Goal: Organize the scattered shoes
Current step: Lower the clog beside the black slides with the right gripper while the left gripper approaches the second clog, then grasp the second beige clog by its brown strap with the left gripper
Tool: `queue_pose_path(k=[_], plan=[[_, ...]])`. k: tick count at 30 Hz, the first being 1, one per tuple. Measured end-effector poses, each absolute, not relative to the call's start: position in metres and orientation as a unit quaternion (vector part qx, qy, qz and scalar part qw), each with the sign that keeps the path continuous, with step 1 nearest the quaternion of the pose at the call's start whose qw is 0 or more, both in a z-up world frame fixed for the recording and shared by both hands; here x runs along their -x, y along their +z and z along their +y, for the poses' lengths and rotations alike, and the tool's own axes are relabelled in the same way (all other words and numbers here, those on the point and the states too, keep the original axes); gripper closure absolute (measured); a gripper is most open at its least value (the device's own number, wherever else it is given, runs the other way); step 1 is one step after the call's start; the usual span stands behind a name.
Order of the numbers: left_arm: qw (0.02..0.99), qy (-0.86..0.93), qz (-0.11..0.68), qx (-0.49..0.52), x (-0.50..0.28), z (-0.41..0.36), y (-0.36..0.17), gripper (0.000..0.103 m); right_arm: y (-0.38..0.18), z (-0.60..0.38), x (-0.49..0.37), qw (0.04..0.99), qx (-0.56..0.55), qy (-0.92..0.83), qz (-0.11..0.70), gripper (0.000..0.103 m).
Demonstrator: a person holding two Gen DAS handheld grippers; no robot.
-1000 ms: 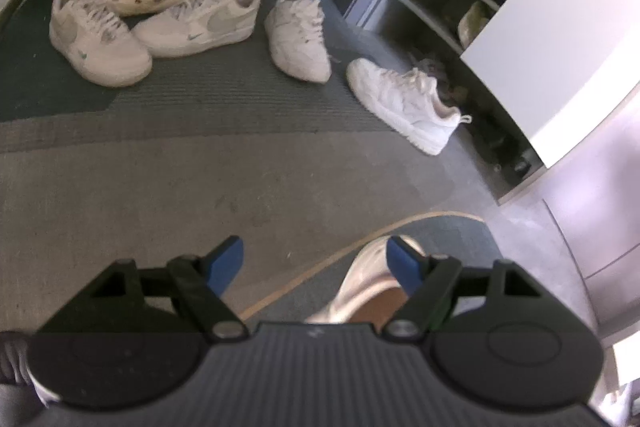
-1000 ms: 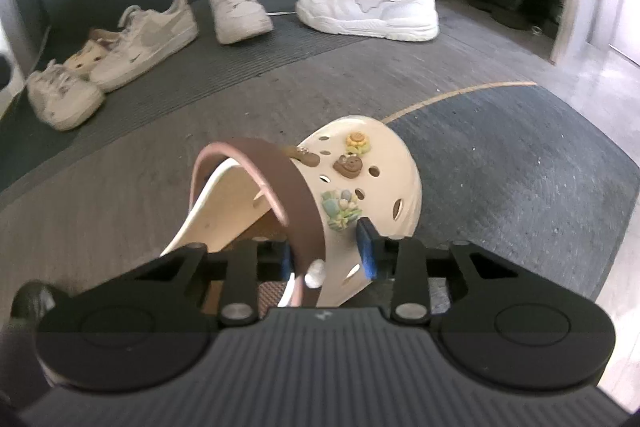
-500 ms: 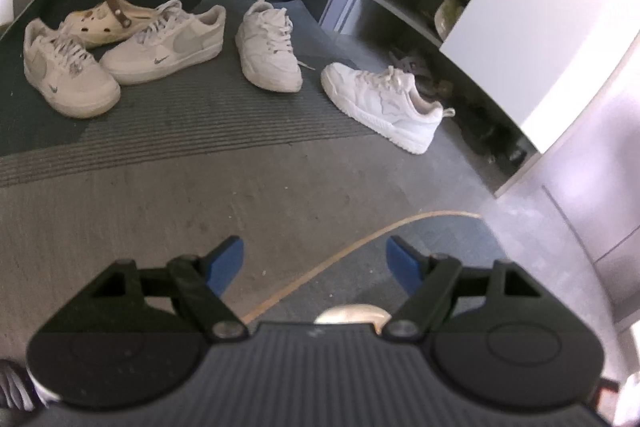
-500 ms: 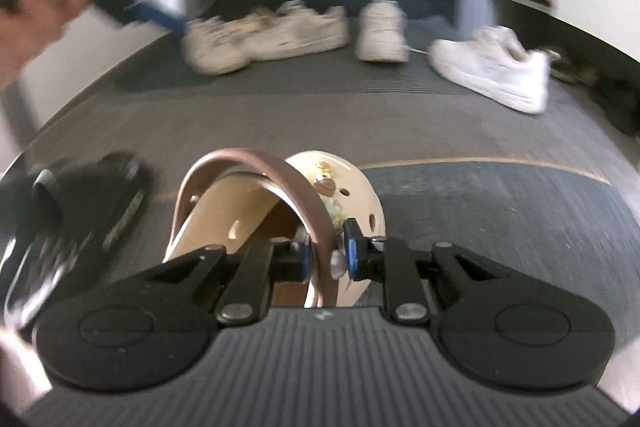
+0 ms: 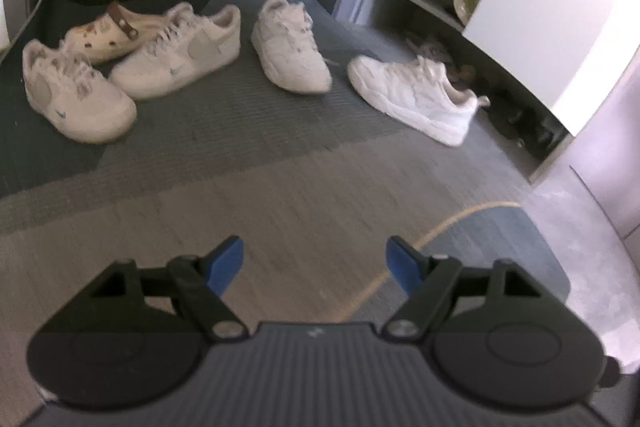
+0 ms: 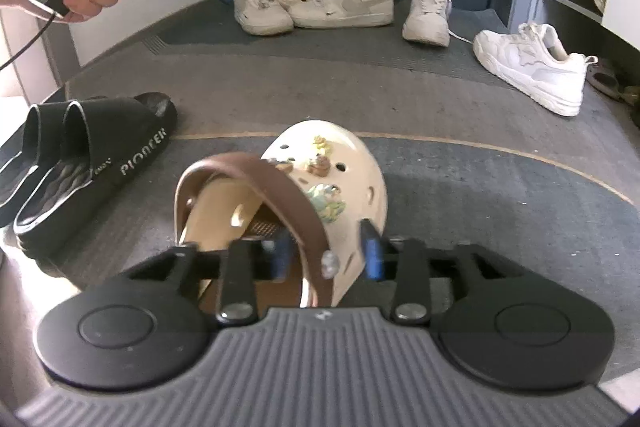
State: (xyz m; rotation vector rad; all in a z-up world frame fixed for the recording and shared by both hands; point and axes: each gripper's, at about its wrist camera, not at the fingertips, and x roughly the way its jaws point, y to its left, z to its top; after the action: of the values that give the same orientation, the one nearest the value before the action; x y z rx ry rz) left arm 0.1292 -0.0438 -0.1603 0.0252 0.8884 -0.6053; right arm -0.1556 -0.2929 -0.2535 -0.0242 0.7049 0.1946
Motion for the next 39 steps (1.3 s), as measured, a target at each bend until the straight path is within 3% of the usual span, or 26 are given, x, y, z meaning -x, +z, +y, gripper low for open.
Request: queue_pose_path(k=[2, 6, 15, 22, 31, 39], plan=[[0.864, -0.276, 0.422, -0.005, -0.147, -0.033, -0.151, 0.023, -0.236, -0.289, 0.15, 0.928, 0.015, 0.089, 0.362, 0.026], [0.871, -0.246, 0.424, 0.008, -0.19, -0.009, -0.125, 0.022, -0.198, -0.281, 0.137, 0.919, 0.017, 0.087, 0.384, 0.026], [0.888, -0.163, 0.428, 0.043, -0.307, 0.039, -0.073, 0.017, -0.044, -0.228, -0.001, 0.924, 0.05, 0.106, 0.363, 0.026], [0.902, -0.099, 0.419, 0.027, -0.388, 0.035, -0.084, 0.017, 0.027, -0.215, -0.073, 0.94, 0.052, 0.069, 0.329, 0.025], [0.901, -0.012, 0.431, 0.052, -0.525, 0.012, -0.143, 0.017, -0.006, -0.239, -0.16, 0.96, 0.007, 0.068, 0.272, 0.025], [0.902, 0.098, 0.421, 0.021, -0.643, -0.032, -0.203, 0.021, -0.032, -0.275, -0.227, 0.958, 0.033, 0.14, 0.249, 0.025]])
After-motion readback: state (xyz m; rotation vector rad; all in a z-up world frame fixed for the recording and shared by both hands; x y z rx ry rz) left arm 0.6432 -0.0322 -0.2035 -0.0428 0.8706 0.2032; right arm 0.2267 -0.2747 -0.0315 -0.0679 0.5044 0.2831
